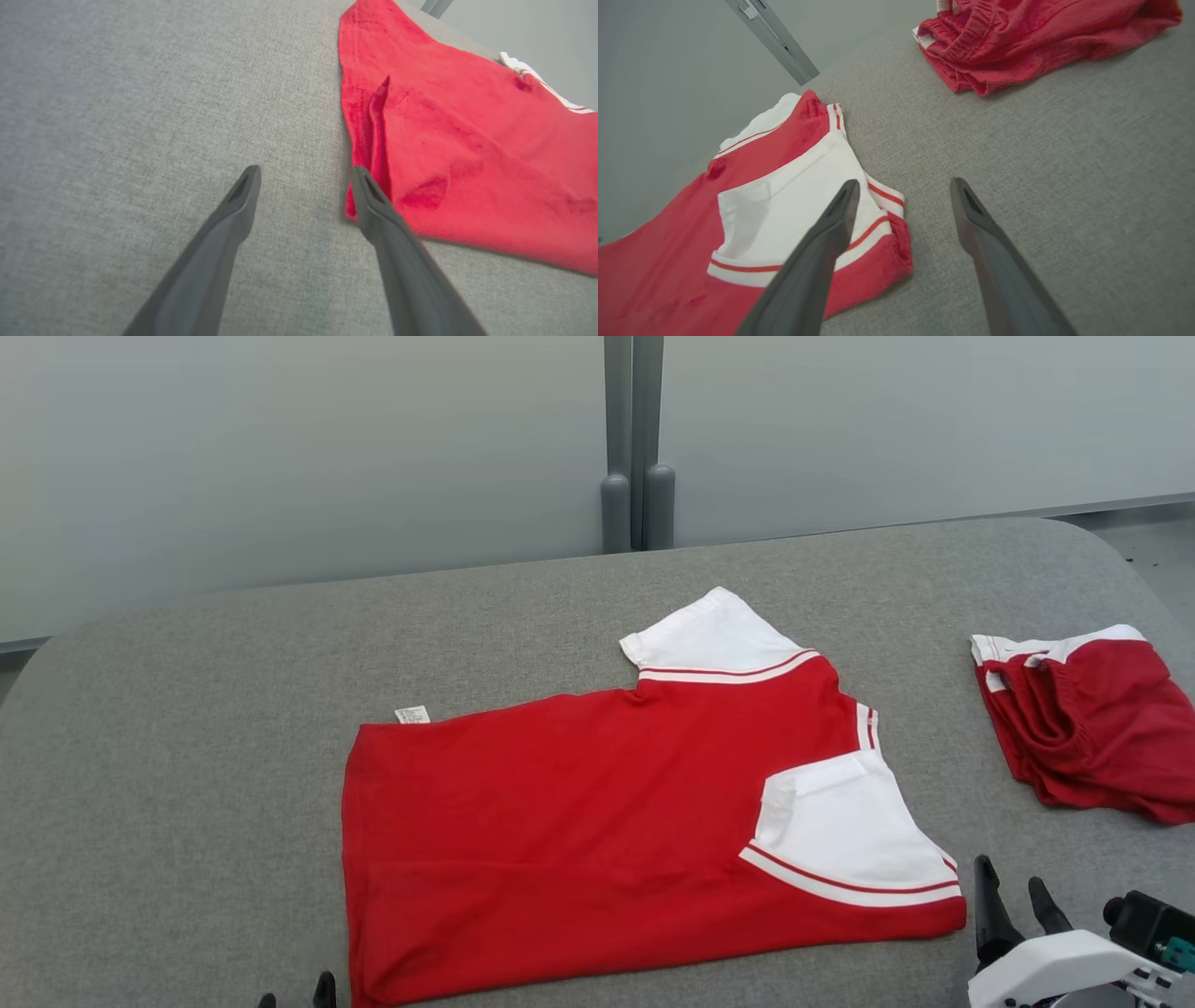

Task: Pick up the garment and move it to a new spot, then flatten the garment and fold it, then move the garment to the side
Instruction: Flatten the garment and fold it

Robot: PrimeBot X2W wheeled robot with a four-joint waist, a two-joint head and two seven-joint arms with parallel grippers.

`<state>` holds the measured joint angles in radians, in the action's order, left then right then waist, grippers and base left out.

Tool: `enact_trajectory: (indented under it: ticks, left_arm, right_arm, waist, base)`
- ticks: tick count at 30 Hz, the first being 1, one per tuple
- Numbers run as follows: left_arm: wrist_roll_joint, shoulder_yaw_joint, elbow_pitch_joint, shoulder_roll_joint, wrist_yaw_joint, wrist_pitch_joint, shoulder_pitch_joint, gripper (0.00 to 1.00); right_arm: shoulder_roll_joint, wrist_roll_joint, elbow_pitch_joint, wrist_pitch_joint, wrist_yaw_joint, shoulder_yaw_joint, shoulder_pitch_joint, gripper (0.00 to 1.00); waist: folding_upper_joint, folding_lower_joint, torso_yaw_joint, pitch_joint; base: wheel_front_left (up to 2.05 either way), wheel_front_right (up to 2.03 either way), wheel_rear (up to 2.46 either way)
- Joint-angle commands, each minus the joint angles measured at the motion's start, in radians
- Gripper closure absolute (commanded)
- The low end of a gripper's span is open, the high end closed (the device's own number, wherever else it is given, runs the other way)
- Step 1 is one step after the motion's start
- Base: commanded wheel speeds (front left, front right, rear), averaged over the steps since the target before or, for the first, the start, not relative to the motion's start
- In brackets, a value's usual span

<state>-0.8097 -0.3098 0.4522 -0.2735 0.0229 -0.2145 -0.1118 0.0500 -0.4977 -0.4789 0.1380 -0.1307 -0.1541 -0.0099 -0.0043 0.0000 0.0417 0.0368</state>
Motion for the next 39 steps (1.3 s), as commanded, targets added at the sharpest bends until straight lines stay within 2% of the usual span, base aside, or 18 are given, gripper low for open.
enact_trajectory:
  ticks: [1, 7, 12, 19, 26, 33, 39]
  left_arm:
    - [0.01, 0.002, -0.018, -0.015, 0.007, 0.005, 0.02, 0.0]
    - [0.045, -0.017, -0.08, -0.055, 0.015, 0.057, 0.114, 0.0]
    - [0.08, -0.048, -0.06, -0.072, 0.006, 0.122, 0.247, 0.0]
    - [0.112, -0.077, 0.079, -0.066, 0.0, 0.193, 0.456, 0.0]
    - [0.133, -0.078, 0.255, -0.079, -0.006, 0.202, 0.613, 0.0]
    - [0.16, -0.112, 0.39, -0.076, -0.052, 0.205, 0.711, 0.0]
    - [0.168, -0.128, 0.468, -0.071, -0.072, 0.202, 0.762, 0.0]
  right_arm:
    - [0.002, 0.01, 0.022, -0.004, 0.0, -0.005, 0.004, 0.0]
    - [0.002, 0.068, 0.142, -0.04, 0.0, 0.007, -0.001, 0.0]
    - [0.002, 0.103, 0.237, -0.087, 0.0, 0.055, -0.014, 0.0]
    - [0.015, 0.125, 0.321, -0.148, 0.0, 0.146, -0.064, 0.0]
    - [0.04, 0.101, 0.347, -0.159, 0.0, 0.211, -0.126, 0.0]
    - [0.055, 0.086, 0.334, -0.146, 0.0, 0.235, -0.156, 0.0]
    - [0.059, 0.08, 0.323, -0.142, 0.0, 0.248, -0.177, 0.0]
  waist:
    - [0.0043, 0.0, 0.001, 0.001]
    - [0.0043, 0.0, 0.008, -0.001]
    - [0.0043, 0.0, 0.023, -0.023]
    - [0.0043, 0.0, 0.071, -0.1]
    - [0.0043, 0.0, 0.114, -0.188]
    - [0.0043, 0.0, 0.124, -0.238]
    - [0.0043, 0.0, 0.127, -0.257]
  base:
    - [0.0, 0.0, 0.0]
    - [0.0, 0.0, 0.0]
    - [0.0, 0.0, 0.0]
    - [0.0, 0.0, 0.0]
    - [0.0, 0.0, 0.0]
    - [0.0, 0.0, 0.0]
    - [0.0, 0.0, 0.0]
